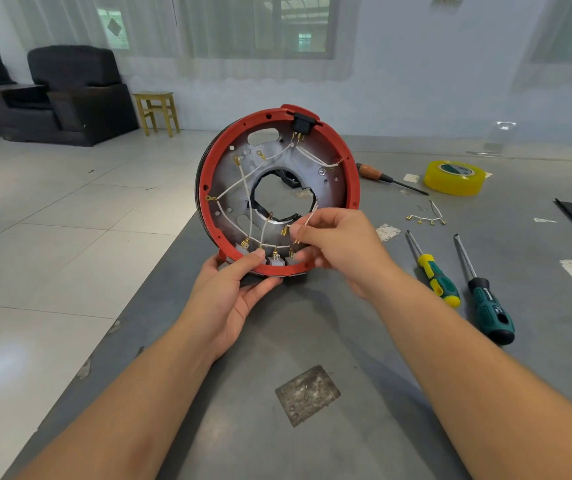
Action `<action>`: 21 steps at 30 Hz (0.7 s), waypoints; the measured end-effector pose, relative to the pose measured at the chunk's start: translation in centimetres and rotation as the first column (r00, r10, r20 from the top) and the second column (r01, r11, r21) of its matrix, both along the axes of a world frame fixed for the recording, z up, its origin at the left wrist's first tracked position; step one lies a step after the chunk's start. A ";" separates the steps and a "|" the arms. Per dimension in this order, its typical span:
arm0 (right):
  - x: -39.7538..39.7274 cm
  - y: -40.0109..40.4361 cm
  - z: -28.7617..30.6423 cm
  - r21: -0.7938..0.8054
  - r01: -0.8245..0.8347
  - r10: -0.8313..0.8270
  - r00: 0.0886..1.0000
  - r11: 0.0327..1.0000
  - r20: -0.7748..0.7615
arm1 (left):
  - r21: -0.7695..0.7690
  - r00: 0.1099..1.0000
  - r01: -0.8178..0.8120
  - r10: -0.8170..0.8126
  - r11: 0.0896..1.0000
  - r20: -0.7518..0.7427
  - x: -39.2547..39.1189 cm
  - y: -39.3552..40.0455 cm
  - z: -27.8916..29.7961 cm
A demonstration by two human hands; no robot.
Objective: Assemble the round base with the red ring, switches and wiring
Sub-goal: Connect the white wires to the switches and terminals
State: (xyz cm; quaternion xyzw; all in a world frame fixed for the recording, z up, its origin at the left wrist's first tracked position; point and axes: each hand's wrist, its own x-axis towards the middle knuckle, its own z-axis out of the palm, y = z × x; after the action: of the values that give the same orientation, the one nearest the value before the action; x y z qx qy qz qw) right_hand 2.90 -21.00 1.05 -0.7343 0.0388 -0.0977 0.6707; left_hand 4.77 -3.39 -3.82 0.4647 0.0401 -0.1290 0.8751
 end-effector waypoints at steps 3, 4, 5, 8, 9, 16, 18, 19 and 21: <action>0.4 -0.2 0.5 -0.094 0.026 -0.024 1.000 0.995 0.017 | -0.001 1.000 0.021 -0.021 1.000 -0.009 -0.1 0.1 0.1; 0.4 -0.3 0.6 -0.110 0.026 -0.024 0.999 0.994 0.021 | -0.002 1.000 0.028 -0.028 1.000 -0.010 0.0 0.2 0.1; 0.5 -0.3 0.7 -0.123 0.022 -0.019 1.000 0.992 0.023 | -0.002 0.999 0.033 -0.033 0.999 -0.012 0.0 0.2 0.1; 0.7 -0.5 1.1 -0.123 -0.013 0.013 1.000 0.992 -0.001 | 0.002 0.999 0.045 -0.045 0.999 -0.013 0.0 0.2 0.2; 0.7 -0.6 1.3 -0.117 -0.025 0.024 1.000 0.993 -0.013 | 0.004 0.999 0.048 -0.048 0.999 -0.010 0.0 0.2 0.2; 1.1 -1.1 2.1 -0.269 -0.018 0.010 0.999 0.963 -0.030 | 0.013 0.998 0.056 -0.057 0.998 0.011 0.0 0.1 0.0; 1.2 -1.3 2.1 -0.358 -0.008 -0.002 1.000 0.934 -0.028 | 0.012 0.998 0.054 -0.054 0.998 0.015 0.0 0.0 0.0; 1.3 -1.3 2.0 -0.395 -0.004 -0.007 1.000 0.919 -0.028 | 0.010 0.998 0.054 -0.055 0.998 0.018 0.0 0.0 0.0; 1.3 -1.4 2.0 -0.445 -0.005 -0.009 1.000 0.896 -0.030 | 0.007 0.998 0.056 -0.056 0.998 0.022 0.0 0.0 -0.1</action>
State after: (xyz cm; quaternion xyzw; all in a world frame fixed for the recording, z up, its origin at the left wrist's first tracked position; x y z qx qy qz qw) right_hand 4.23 -22.38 3.00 -0.8695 0.0266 -0.0932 0.4844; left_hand 4.72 -3.37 -3.88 0.4699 0.0179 -0.1482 0.8700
